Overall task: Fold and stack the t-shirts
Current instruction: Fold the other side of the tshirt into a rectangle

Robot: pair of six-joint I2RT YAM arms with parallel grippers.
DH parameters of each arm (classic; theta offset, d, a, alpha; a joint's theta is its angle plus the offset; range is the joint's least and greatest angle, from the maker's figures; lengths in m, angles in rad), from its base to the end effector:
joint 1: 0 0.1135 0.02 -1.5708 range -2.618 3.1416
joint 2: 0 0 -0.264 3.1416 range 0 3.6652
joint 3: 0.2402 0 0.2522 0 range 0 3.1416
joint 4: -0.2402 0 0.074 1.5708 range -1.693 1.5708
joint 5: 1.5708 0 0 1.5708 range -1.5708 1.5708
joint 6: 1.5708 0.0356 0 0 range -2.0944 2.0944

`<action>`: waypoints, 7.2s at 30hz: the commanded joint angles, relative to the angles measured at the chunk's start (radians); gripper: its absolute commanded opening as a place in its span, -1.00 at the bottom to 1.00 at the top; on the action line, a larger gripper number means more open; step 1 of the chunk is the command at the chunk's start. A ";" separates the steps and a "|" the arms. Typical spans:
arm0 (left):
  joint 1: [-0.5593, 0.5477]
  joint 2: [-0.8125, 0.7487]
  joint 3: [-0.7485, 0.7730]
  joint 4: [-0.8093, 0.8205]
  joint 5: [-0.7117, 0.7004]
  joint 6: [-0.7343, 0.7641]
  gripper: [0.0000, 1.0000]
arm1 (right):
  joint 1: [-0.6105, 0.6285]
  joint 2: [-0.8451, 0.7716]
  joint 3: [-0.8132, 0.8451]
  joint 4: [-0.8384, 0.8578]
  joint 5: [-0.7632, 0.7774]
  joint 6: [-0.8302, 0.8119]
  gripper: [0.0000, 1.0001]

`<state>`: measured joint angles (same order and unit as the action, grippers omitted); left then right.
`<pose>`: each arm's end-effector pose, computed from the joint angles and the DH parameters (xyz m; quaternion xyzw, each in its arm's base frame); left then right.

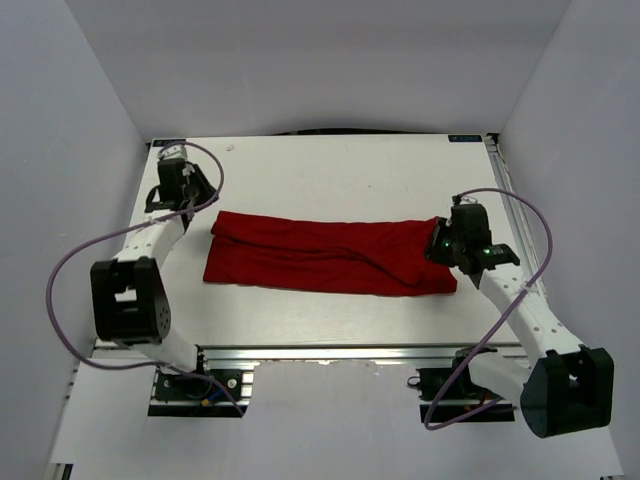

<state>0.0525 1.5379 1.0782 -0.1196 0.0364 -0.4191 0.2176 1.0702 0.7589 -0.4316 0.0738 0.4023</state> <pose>0.3488 0.0170 0.2625 -0.1970 0.8572 -0.1024 0.4647 0.2208 0.0461 0.2531 0.0992 0.9096 0.0904 0.3931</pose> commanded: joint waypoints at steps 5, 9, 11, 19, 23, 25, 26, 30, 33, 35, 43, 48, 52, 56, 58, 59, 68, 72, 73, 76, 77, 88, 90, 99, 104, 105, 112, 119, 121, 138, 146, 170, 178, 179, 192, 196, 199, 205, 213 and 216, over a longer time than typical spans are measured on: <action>-0.005 0.195 0.071 -0.046 0.137 0.019 -0.16 | 0.011 0.071 0.022 0.083 -0.048 -0.023 -0.22; -0.023 0.246 0.055 -0.023 0.142 0.019 -0.15 | 0.009 0.169 0.028 0.155 -0.023 -0.036 -0.23; -0.031 0.267 0.054 -0.025 0.140 0.023 -0.15 | 0.009 0.213 0.042 0.183 -0.029 -0.040 -0.25; -0.037 0.294 -0.018 0.001 0.099 0.020 -0.17 | 0.009 0.407 0.169 0.226 0.084 -0.103 -0.06; -0.037 0.297 -0.018 -0.009 0.077 0.026 -0.18 | 0.009 0.464 0.256 0.203 0.124 -0.105 -0.04; -0.037 0.295 -0.020 -0.014 0.066 0.028 -0.18 | 0.005 0.482 0.286 0.211 0.126 -0.102 -0.06; -0.037 0.297 -0.018 -0.015 0.063 0.029 -0.18 | -0.003 0.491 0.296 0.211 0.123 -0.100 -0.06; -0.037 0.301 -0.017 -0.014 0.060 0.029 -0.18 | -0.038 0.565 0.350 0.200 0.098 -0.097 -0.07; -0.037 0.300 -0.017 -0.014 0.062 0.029 -0.19 | -0.070 0.589 0.361 0.209 0.058 -0.091 -0.07; -0.037 0.300 -0.017 -0.014 0.062 0.031 -0.19 | -0.084 0.606 0.358 0.211 0.047 -0.091 -0.07; -0.037 0.306 -0.015 -0.006 0.066 0.026 -0.19 | -0.113 0.646 0.313 0.243 0.018 -0.085 -0.10; -0.037 0.303 -0.018 -0.005 0.068 0.026 -0.19 | -0.132 0.634 0.270 0.263 -0.012 -0.065 -0.11; -0.037 0.301 -0.015 -0.008 0.065 0.028 -0.19 | -0.145 0.657 0.272 0.261 -0.032 -0.059 -0.32; -0.037 0.297 -0.017 -0.012 0.060 0.031 -0.19 | -0.152 0.628 0.250 0.251 -0.014 -0.036 -1.00; -0.037 0.294 -0.018 -0.012 0.057 0.031 -0.19 | -0.152 0.596 0.218 0.246 -0.002 -0.011 -1.00; -0.037 0.292 -0.018 -0.014 0.054 0.032 -0.19 | -0.150 0.565 0.208 0.245 0.012 -0.002 -1.00; -0.037 0.291 -0.018 -0.012 0.053 0.034 -0.20 | -0.153 0.536 0.206 0.221 0.083 0.018 -1.00; -0.037 0.274 -0.014 -0.003 0.075 0.028 -0.20 | -0.153 0.585 0.284 0.226 0.104 -0.040 -0.57; -0.037 0.252 -0.011 -0.003 0.079 0.026 -0.19 | -0.153 0.585 0.304 0.208 0.107 -0.049 -0.51; -0.037 0.202 0.022 -0.034 0.073 0.028 -0.12 | -0.153 0.530 0.364 0.136 0.127 -0.062 -0.16; -0.037 0.189 0.032 -0.043 0.068 0.029 -0.12 | -0.153 0.515 0.373 0.119 0.135 -0.060 0.04; -0.037 0.079 0.124 -0.227 -0.096 0.048 0.03 | -0.133 0.260 0.278 0.088 -0.079 -0.085 0.02; -0.037 0.079 0.117 -0.245 -0.134 0.054 -0.07 | -0.101 0.257 0.273 0.091 -0.162 -0.091 -0.14; -0.036 0.122 0.085 -0.241 -0.196 0.042 -0.24 | 0.115 0.368 0.321 0.126 -0.120 -0.096 -0.19; -0.036 0.151 0.074 -0.253 -0.198 0.040 -0.25 | 0.167 0.416 0.295 0.165 -0.109 -0.080 -0.19; -0.036 0.151 0.071 -0.258 -0.196 0.037 -0.25 | 0.173 0.431 0.290 0.166 -0.095 -0.080 -0.19; -0.036 0.159 0.029 -0.241 -0.182 0.026 -0.21 | 0.221 0.490 0.261 0.197 -0.050 -0.080 -0.19; -0.036 0.202 0.031 -0.172 -0.124 0.023 -0.22 | 0.235 0.504 0.241 0.208 -0.026 -0.079 -0.19; -0.036 0.217 0.035 -0.163 -0.112 0.023 -0.23 | 0.235 0.507 0.238 0.209 -0.022 -0.079 -0.19; -0.036 0.234 0.011 -0.150 -0.110 0.062 -1.00 | 0.235 0.594 0.258 0.278 0.020 -0.074 -0.32; -0.036 0.150 0.009 -0.169 -0.119 0.085 -1.00 | 0.235 0.620 0.279 0.263 0.095 -0.069 -0.37; -0.036 0.111 0.016 -0.183 -0.107 0.103 -1.00 | 0.233 0.565 0.296 0.199 0.052 -0.068 -1.00; -0.036 0.099 0.019 -0.186 -0.086 0.121 -1.00 | 0.235 0.403 0.260 0.139 0.072 -0.076 -1.00; -0.036 0.096 0.016 -0.186 -0.084 0.124 -1.00 | 0.233 0.378 0.255 0.128 0.070 -0.072 -1.00; -0.036 0.056 -0.109 -0.124 -0.064 0.103 -1.00 | 0.258 0.185 0.070 0.074 0.029 -0.034 -1.00; -0.034 0.047 -0.139 -0.101 -0.059 0.083 -1.00 | 0.290 0.162 0.017 0.074 0.021 -0.023 -1.00; -0.037 0.045 -0.147 -0.101 -0.067 0.077 -1.00 | 0.322 0.152 -0.013 0.076 0.024 -0.016 -1.00; -0.036 0.011 -0.169 -0.106 -0.090 0.060 -0.97 | 0.381 0.146 -0.055 0.076 0.027 0.013 -1.00; -0.036 -0.149 -0.163 -0.092 -0.139 0.022 -0.32 | 0.430 0.165 -0.081 0.041 0.099 0.075 -0.77; -0.036 -0.215 -0.137 -0.097 -0.199 0.000 -0.18 | 0.436 0.142 -0.066 -0.014 0.144 0.108 -0.22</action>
<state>0.0166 1.4128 0.9035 -0.2344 -0.0948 -0.3893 0.6441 1.2362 0.6819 -0.3859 0.1493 0.4694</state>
